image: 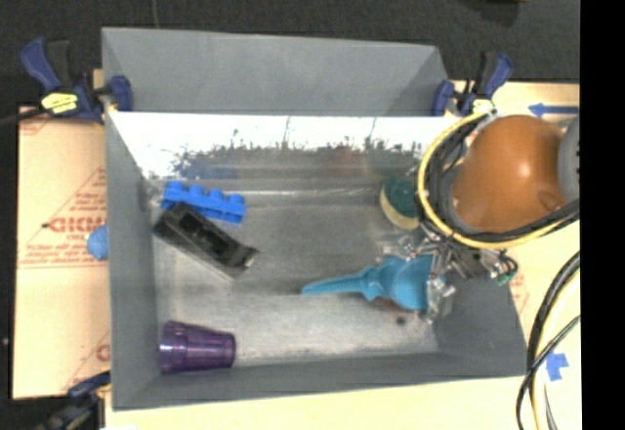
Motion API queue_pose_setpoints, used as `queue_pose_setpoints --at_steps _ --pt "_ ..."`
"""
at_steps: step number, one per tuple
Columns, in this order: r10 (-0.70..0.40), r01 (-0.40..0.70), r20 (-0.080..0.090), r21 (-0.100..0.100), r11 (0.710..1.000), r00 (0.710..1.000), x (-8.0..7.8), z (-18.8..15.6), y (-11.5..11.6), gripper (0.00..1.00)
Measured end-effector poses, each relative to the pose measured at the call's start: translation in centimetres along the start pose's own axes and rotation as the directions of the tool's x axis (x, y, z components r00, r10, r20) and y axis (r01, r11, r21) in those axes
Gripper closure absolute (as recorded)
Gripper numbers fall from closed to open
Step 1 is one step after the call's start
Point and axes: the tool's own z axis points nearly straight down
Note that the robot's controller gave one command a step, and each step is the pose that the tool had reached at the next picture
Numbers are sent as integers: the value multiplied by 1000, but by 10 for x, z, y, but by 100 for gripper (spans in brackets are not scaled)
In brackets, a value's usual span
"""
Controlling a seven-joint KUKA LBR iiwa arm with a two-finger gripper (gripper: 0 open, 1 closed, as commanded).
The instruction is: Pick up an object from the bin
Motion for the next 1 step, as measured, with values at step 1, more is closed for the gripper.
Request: queue_pose_setpoints --at_steps 1 --pt "1 -1 2 2 1000 1000 -1 -24 -1 100"
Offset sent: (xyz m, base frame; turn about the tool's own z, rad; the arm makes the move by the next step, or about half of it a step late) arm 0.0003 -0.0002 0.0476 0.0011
